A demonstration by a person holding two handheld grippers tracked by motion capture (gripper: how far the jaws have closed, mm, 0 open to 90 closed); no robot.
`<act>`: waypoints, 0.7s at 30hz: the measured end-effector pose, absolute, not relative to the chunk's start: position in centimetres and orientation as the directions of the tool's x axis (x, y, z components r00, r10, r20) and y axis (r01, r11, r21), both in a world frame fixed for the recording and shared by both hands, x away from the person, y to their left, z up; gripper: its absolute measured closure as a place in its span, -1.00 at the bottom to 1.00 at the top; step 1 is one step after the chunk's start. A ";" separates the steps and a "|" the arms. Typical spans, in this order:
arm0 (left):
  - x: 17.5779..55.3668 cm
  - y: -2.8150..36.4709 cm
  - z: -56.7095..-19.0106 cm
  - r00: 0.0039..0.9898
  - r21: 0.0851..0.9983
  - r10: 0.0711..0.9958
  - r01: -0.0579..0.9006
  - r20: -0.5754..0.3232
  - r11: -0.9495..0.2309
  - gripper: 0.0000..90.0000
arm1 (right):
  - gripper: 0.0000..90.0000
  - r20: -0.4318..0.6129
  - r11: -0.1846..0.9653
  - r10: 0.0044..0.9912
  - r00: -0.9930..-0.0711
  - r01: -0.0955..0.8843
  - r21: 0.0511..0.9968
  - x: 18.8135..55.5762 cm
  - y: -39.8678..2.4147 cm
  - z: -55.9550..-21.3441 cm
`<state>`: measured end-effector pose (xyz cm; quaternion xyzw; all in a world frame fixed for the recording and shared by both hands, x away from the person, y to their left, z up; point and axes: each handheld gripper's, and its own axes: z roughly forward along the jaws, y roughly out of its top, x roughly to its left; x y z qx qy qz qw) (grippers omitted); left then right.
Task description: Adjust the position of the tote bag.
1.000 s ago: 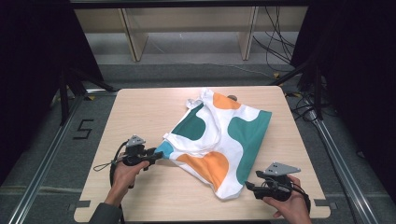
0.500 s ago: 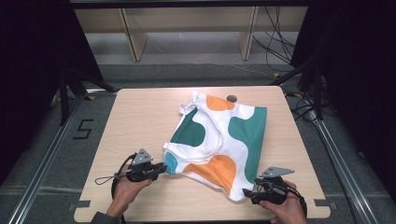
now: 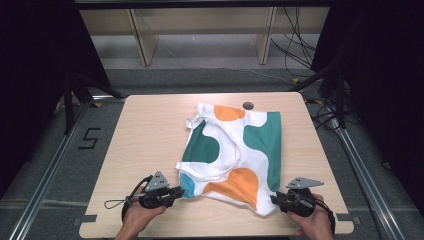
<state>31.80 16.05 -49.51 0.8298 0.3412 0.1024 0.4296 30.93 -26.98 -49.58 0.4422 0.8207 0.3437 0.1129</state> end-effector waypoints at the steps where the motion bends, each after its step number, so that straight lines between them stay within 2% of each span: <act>1: 31.7 15.8 -49.5 0.757 0.780 0.641 0.474 -0.125 -0.409 0.81 | 0.76 0.119 0.383 0.795 -0.595 0.644 0.663 31.3 -27.1 -49.6; 5: 31.1 14.0 -49.6 0.779 0.789 0.613 0.458 -0.134 -0.409 0.82 | 0.86 0.019 0.432 0.802 -0.597 0.602 0.671 33.0 -27.8 -49.6; 6: 31.0 13.4 -49.6 0.786 0.789 0.603 0.452 -0.134 -0.415 0.82 | 0.87 0.027 0.419 0.814 -0.581 0.618 0.665 33.4 -27.9 -49.5; 11: 30.4 10.6 -49.7 0.822 0.786 0.551 0.432 -0.143 -0.441 0.82 | 0.91 -0.075 0.465 0.814 -0.576 0.569 0.678 36.5 -29.3 -49.6; 15: 29.9 8.0 -50.0 0.858 0.783 0.493 0.405 -0.146 -0.472 0.82 | 0.93 -0.093 0.448 0.836 -0.540 0.574 0.685 39.0 -30.4 -49.3; 18: 29.3 6.1 -50.4 0.880 0.775 0.464 0.363 -0.103 -0.517 0.82 | 0.94 -0.118 0.449 0.846 -0.520 0.577 0.682 40.5 -30.8 -49.3; 21: 29.0 4.4 -50.5 0.889 0.782 0.444 0.357 -0.115 -0.511 0.82 | 0.94 -0.140 0.457 0.848 -0.510 0.573 0.680 42.0 -31.2 -49.2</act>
